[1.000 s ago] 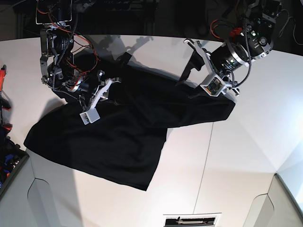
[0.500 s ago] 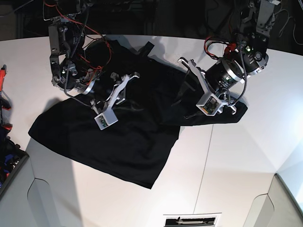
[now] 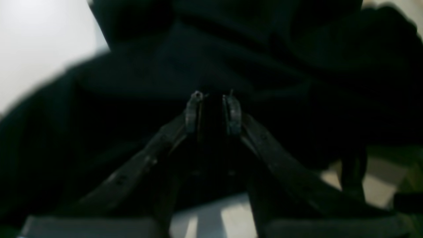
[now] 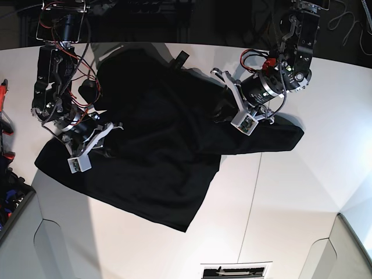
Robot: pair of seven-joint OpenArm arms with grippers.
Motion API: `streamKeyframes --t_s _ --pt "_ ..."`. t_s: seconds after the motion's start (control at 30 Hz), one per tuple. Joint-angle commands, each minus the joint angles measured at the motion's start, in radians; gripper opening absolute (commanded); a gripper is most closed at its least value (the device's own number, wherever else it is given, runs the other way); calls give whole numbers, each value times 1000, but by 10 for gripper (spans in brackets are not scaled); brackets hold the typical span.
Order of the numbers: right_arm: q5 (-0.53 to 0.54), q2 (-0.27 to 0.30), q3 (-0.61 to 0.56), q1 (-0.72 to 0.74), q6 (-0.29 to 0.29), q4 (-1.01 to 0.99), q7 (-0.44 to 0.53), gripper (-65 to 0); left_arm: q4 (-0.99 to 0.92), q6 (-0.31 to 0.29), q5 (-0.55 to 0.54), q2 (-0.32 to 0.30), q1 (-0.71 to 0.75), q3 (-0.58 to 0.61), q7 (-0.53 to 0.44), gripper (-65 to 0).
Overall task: Layout the t-shirt on the table in an organized manner, then fold the t-shirt properly
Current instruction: 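Move the left gripper back over the shirt and lay the fabric down, then reach the left gripper to the shirt's collar area and grasp it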
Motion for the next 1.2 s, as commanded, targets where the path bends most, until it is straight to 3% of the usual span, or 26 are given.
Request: streamKeyframes --t_s 0.0,0.17,0.33,0.6,0.67,0.83,0.97,1.1,1.17 --pt "13 16 1 17 6 -17 30 -650 15 -29 -33 -3 -4 -2 -3 -545" --pt "-27 36 1 17 6 -153 110 -650 15 -74 -123 -26 62 -2 27 -545" --pt "-63 65 1 21 6 -235 192 -650 15 -80 -152 -90 135 -2 27 -545" --pt "-99 117 1 113 2 -270 209 -650 16 -81 -164 -168 144 -11 27 -545" --pt "-104 124 1 148 -4 -270 208 -650 17 -83 -168 -169 144 -39 26 -545" --pt "-113 127 2 217 -13 -270 196 -650 64 -177 -262 -168 144 -148 31 -545" --pt "-42 125 2 218 -13 -268 172 -650 175 -179 -365 -158 144 -170 36 -545" --pt "19 105 2 198 -12 -267 125 -650 244 -179 -369 -100 144 -151 45 -548" --pt "10 87 2 187 -11 -267 123 -650 246 -179 -364 -74 143 -106 45 -583"
